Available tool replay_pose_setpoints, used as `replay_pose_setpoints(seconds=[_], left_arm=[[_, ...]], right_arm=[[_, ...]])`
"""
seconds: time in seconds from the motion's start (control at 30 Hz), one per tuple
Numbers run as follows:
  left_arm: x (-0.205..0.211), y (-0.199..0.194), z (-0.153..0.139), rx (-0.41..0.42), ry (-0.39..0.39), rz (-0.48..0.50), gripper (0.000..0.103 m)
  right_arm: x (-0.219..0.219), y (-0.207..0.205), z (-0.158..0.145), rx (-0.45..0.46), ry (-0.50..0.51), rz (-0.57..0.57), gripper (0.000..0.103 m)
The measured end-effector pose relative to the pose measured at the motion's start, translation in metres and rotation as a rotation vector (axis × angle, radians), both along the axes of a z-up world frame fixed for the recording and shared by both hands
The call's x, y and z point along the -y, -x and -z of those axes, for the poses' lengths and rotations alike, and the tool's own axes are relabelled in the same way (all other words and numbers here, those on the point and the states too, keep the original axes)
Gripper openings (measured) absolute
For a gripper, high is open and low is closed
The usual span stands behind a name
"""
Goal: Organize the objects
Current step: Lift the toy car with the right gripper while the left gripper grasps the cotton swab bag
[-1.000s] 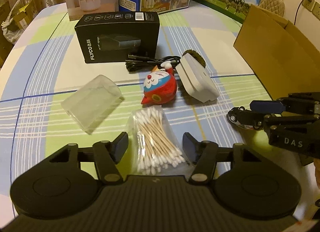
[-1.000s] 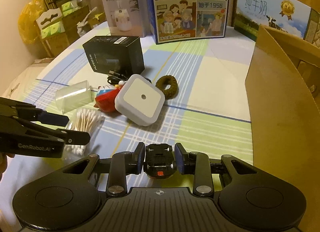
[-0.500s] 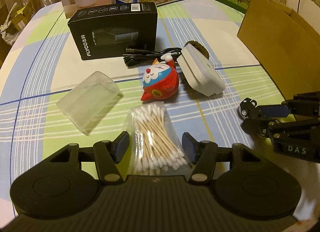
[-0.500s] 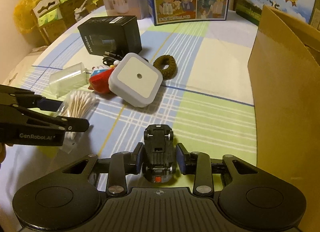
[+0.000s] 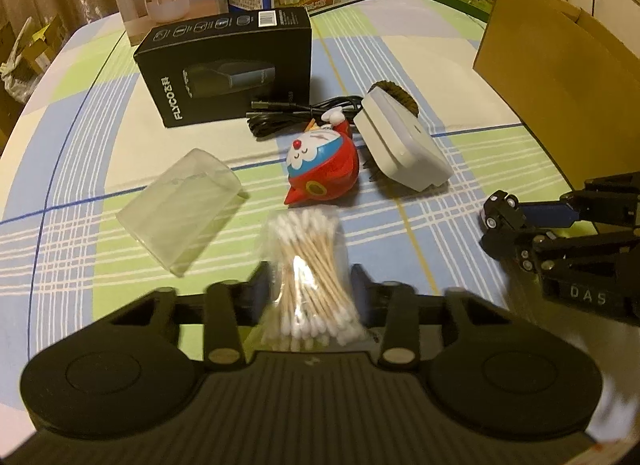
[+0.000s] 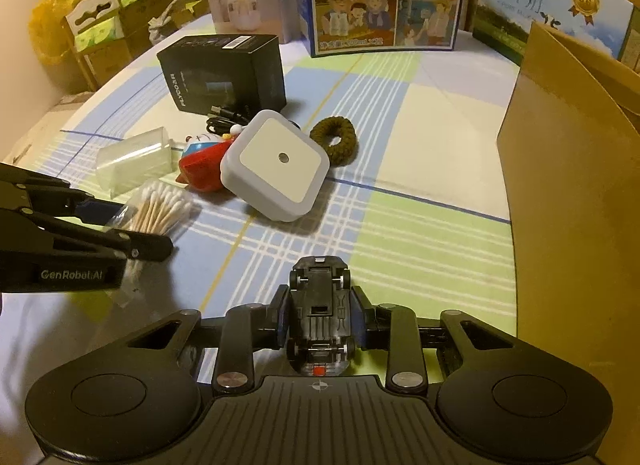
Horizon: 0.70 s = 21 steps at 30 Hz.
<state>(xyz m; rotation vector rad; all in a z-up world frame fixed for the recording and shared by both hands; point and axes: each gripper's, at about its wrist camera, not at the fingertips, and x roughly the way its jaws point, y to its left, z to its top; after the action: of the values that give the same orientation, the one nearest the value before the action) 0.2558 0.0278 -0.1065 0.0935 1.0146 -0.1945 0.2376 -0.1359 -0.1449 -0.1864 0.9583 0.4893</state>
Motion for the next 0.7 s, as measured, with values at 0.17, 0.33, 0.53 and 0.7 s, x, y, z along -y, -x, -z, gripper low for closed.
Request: replay_pose_setpoints(seconds=[0.17, 0.33, 0.53, 0.7], left_arm=[[-0.002, 0.001, -0.005, -0.015, 0.034, 0.004, 0.021], [-0.005, 0.005, -0.016, 0.008, 0.079, -0.005, 0.021], [-0.005, 0.010, -0.027, 0.030, 0.104, -0.010, 0.020], [-0.006, 0.024, -0.039, 0.048, 0.140, -0.005, 0.020]], right_arm=[[-0.006, 0.004, -0.007, 0.020, -0.027, -0.003, 0.027], [-0.004, 0.003, -0.015, 0.040, -0.092, 0.031, 0.027], [0.003, 0.009, -0.025, 0.080, -0.136, 0.067, 0.027], [0.008, 0.023, -0.031, 0.101, -0.136, 0.081, 0.027]])
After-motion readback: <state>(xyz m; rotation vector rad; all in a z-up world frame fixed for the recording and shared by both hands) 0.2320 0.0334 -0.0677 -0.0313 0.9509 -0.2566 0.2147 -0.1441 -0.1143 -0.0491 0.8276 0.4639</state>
